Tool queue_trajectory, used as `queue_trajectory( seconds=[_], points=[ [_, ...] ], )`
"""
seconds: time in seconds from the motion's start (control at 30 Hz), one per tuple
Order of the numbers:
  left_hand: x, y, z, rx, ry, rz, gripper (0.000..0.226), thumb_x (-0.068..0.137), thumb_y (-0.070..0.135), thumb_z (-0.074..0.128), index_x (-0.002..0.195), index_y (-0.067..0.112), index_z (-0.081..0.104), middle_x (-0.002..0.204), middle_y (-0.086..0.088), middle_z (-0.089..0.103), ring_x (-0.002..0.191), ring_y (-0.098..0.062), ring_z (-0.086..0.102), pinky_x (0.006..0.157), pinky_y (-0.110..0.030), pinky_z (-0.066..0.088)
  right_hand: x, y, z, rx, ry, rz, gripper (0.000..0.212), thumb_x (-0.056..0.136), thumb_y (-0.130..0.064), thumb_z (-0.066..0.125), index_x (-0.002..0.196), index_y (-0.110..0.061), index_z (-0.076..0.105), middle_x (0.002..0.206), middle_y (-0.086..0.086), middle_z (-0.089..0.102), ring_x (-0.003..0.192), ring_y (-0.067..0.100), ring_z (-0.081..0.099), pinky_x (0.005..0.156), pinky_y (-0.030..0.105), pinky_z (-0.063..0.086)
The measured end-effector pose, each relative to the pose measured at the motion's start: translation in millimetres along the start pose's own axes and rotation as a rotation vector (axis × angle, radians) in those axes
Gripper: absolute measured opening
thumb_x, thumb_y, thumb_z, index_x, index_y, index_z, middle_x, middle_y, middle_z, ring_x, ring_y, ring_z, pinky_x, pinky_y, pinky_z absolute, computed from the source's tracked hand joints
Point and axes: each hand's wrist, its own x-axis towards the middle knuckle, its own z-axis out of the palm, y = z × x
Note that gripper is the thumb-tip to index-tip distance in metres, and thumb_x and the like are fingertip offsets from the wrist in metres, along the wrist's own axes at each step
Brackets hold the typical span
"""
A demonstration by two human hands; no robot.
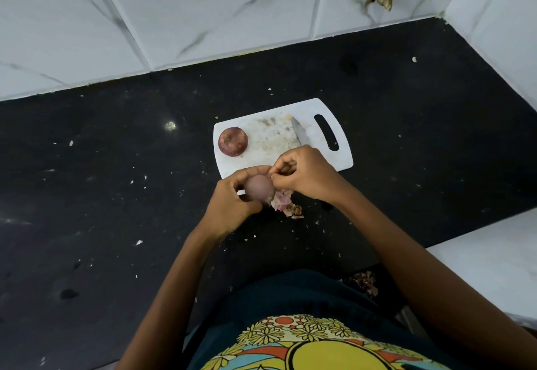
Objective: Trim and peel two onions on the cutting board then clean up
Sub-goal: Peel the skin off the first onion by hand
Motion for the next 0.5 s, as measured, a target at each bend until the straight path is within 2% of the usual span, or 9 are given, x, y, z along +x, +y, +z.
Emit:
queue_trajectory(
  seconds=[0.1,0.2,0.27,0.43,0.5],
  points=[
    [0.9,-2.5,-1.3,-0.002,0.006,-0.007,0.069,0.064,-0.021,0.066,0.121,0.017,0.066,0.11,0.0,0.071,0.102,-0.017,0.067,0.085,-0.027,0.056,-2.6,-0.2,0.7,0.012,-0.054,0.001,0.016,0.077,-0.021,0.077,0.091,-0.013,0.074,0.084,-0.004,0.072,0.079,0.004,0.067,0.076,0.019,0.055],
    [-0.1,-0.2,0.4,-0.023,0.006,-0.012,0.064,0.061,-0.009,0.068,0.119,0.021,0.067,0.105,0.002,0.073,0.099,-0.014,0.068,0.082,-0.026,0.056,-5.8,-3.5,5.9,-0.053,-0.032,-0.016,0.03,0.067,-0.027,0.085,0.09,-0.013,0.071,0.079,-0.003,0.07,0.074,0.008,0.065,0.072,0.025,0.057],
    [-1.1,2.0,1.6,-0.05,0.004,-0.019,0.063,0.059,-0.004,0.066,0.115,0.026,0.068,0.103,0.003,0.074,0.098,-0.014,0.068,0.082,-0.026,0.056,-5.7,-5.8,6.6,-0.082,-0.005,-0.033,0.028,0.065,-0.023,0.084,0.087,-0.013,0.07,0.076,-0.004,0.069,0.071,0.008,0.065,0.071,0.028,0.057],
    [-1.3,0.5,1.5,-0.073,-0.019,-0.032,0.066,0.065,-0.021,0.068,0.114,0.024,0.068,0.105,0.004,0.073,0.101,-0.016,0.067,0.082,-0.025,0.055,-5.0,-4.3,-0.9,-0.042,-0.061,-0.011,0.021,0.068,-0.017,0.082,0.086,-0.012,0.073,0.078,-0.004,0.071,0.07,0.001,0.065,0.069,0.016,0.054],
    [-1.3,-1.2,1.8,-0.081,-0.02,-0.047,0.068,0.064,-0.023,0.068,0.114,0.022,0.069,0.106,0.002,0.073,0.104,-0.017,0.067,0.085,-0.027,0.055,-4.8,-1.4,-1.5,-0.017,-0.044,-0.013,0.011,0.073,-0.01,0.077,0.084,-0.012,0.074,0.076,-0.003,0.072,0.069,0.005,0.066,0.067,0.017,0.054]
  ],
)
